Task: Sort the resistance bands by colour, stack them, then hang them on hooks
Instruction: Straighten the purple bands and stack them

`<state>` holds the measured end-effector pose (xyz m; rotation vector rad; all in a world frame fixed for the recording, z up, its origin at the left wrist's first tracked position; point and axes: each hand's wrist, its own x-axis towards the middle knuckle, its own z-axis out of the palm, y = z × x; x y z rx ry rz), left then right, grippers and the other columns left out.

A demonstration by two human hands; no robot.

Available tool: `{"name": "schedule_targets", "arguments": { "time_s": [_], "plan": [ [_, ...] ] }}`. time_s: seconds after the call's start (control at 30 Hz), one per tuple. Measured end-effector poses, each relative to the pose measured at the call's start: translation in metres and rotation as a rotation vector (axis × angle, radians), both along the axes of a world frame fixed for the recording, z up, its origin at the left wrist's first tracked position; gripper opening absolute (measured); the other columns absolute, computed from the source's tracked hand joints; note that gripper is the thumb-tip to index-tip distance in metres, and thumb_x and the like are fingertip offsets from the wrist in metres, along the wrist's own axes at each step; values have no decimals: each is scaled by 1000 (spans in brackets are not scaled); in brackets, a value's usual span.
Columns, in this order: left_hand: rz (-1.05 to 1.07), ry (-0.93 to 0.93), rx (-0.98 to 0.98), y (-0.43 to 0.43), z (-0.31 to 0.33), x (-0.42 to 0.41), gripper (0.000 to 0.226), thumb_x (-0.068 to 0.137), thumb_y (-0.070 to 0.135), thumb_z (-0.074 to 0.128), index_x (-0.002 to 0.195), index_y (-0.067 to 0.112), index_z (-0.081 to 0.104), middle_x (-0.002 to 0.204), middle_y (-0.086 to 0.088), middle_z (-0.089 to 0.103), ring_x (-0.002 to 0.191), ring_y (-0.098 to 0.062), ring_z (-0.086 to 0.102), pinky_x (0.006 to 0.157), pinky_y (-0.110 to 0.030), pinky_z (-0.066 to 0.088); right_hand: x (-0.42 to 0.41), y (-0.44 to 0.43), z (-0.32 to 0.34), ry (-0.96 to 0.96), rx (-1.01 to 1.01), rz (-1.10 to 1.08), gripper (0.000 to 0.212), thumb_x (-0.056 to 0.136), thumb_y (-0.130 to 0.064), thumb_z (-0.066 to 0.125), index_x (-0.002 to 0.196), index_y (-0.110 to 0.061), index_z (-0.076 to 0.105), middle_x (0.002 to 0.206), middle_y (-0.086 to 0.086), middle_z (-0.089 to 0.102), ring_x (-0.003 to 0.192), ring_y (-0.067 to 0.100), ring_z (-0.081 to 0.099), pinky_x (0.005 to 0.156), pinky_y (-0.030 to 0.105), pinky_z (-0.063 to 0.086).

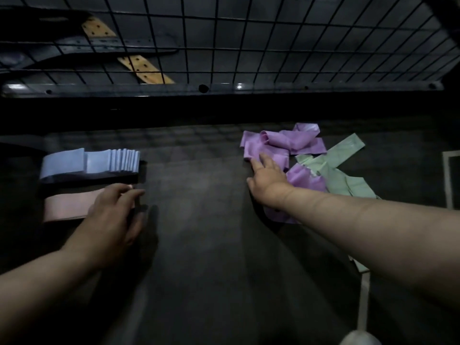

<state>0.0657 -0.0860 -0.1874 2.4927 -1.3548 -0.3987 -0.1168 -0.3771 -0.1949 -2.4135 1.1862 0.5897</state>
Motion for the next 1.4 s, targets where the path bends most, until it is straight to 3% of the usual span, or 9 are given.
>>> {"name": "schedule_targets", "arguments": {
  "time_s": [0.2, 0.37, 0.47, 0.53, 0.77, 0.9, 1.07, 1.23, 1.4],
  "plan": [
    [-213, 92, -122, -59, 24, -54, 50, 85, 39, 45, 120, 9, 63, 115, -12, 55, 100, -29, 60, 90, -34, 50, -23, -21, 4, -262, -64, -128, 50, 93, -26, 57, 141, -24, 43, 149, 1, 35, 134, 29, 41, 106, 44, 36],
    [-315, 168, -132, -93, 27, -87, 47, 88, 39, 43, 122, 12, 63, 115, -7, 55, 102, -25, 59, 90, -35, 51, -31, -41, 12, -93, -92, -236, 54, 88, -40, 62, 135, -23, 41, 125, 10, 59, 116, 38, 55, 98, 46, 40],
    [-258, 259, -129, -105, 26, -97, 46, 89, 39, 45, 124, 14, 60, 117, -4, 55, 106, -23, 57, 95, -35, 49, -35, -36, 15, -64, -90, -105, 12, 90, -40, 54, 95, -29, 55, 98, 5, 64, 103, 36, 61, 89, 41, 40],
    [-159, 360, -95, -109, 26, -101, 44, 90, 36, 52, 130, 16, 55, 123, -1, 52, 112, -21, 55, 101, -38, 46, -40, -25, 23, -168, -70, -27, 15, 92, -32, 55, 79, -25, 52, 89, 3, 59, 98, 34, 60, 82, 37, 38],
    [-150, 566, -127, -106, 29, -90, 86, 68, 57, 54, 148, 32, 32, 152, 15, 30, 142, -4, 30, 117, -30, 28, -56, 29, 56, -470, 272, 517, 30, 93, -24, 60, 122, -24, 57, 109, -11, 50, 100, 6, 52, 86, 29, 47],
    [-21, 612, 12, -107, 23, -93, 19, 74, 46, 63, 86, 33, 58, 116, 3, 58, 113, -12, 55, 91, -18, 43, -54, 30, 56, -543, 382, 498, 37, 90, -27, 67, 124, -20, 54, 111, -11, 55, 101, 3, 55, 90, 26, 48],
    [322, 812, 4, -99, 18, -95, 11, 93, 23, 60, 86, 14, 61, 75, -8, 71, 65, -22, 71, 59, -32, 58, -72, -6, 41, 72, 17, 645, 81, 81, -72, 57, 147, -31, 32, 156, 6, 21, 142, 28, 26, 117, 46, 24],
    [397, 920, -48, -95, 23, -97, 13, 94, 29, 62, 89, 17, 66, 73, -10, 71, 57, -21, 69, 50, -28, 51, -117, -30, 24, 24, -35, 533, 33, 93, -32, 59, 125, -22, 58, 127, 8, 52, 113, 32, 54, 91, 42, 47],
    [430, 1040, -72, -102, 30, -106, 20, 95, 34, 60, 85, 18, 69, 71, -5, 69, 61, -16, 63, 54, -25, 49, -146, -63, 43, -117, -184, 144, 34, 87, -26, 61, 120, -26, 57, 118, 6, 54, 101, 30, 57, 83, 39, 48]
  ]
}}
